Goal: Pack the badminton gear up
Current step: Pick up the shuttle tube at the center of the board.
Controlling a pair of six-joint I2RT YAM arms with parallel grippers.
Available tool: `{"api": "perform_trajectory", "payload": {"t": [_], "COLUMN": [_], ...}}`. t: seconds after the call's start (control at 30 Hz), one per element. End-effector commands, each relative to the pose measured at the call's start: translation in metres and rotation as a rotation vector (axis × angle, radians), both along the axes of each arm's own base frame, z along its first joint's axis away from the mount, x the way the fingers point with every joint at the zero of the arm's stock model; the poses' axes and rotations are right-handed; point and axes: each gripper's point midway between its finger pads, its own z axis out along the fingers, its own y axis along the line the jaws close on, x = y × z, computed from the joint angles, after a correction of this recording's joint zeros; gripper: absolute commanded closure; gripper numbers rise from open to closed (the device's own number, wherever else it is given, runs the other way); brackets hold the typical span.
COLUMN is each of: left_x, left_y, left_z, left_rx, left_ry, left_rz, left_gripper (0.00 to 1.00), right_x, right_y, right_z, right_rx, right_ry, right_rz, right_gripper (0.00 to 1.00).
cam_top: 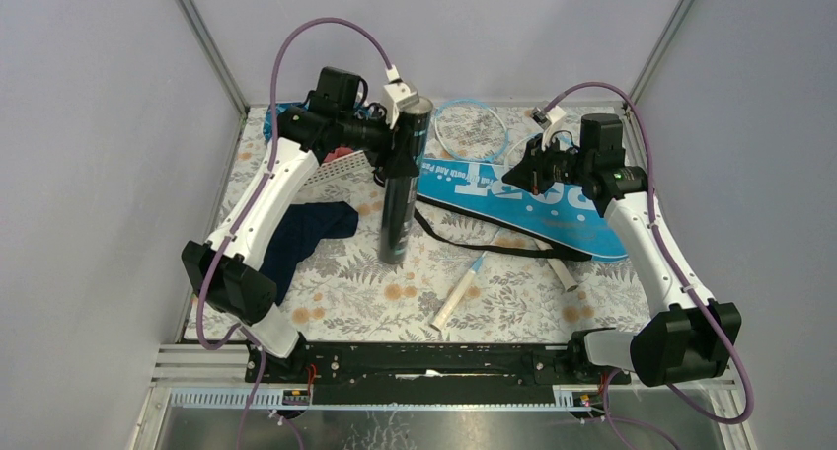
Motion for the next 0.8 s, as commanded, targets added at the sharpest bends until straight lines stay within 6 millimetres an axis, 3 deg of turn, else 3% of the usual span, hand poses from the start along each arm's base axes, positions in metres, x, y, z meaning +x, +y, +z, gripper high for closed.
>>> {"api": "perform_trajectory", "payload": {"t": [0.0,0.33,0.47,0.77], "left_x": [-0.011,-0.028,-0.035,-0.074], "left_y": [0.032,-0.005,-0.014,-0.027], "left_z": [-0.041,-0.087,-0.093,-0.113], "left_rx": [0.284,0.313,0.271,0.217], "left_ry": [-0.091,-0.131,-0.193,-0.213], "left_rz": [-0.033,-0.118,-0.173,-0.364], "left_gripper": [0.66,0.67,0.74,0.9], "right_x": [0.001,-0.001,-0.013,-0.046], "right_y": [0.006,0.015,0.022,0.045], "right_z": [0.015,0.02,0.021,0.001], "right_rx": [0.042,0.058,0.04,-0.103], "right_ry": [-0.038,-0.063,-0.084,-0.067], "right_rz": [0.025,0.079,0.19,0.388], "right_gripper": [1.0,1.0,1.0,1.0]}}
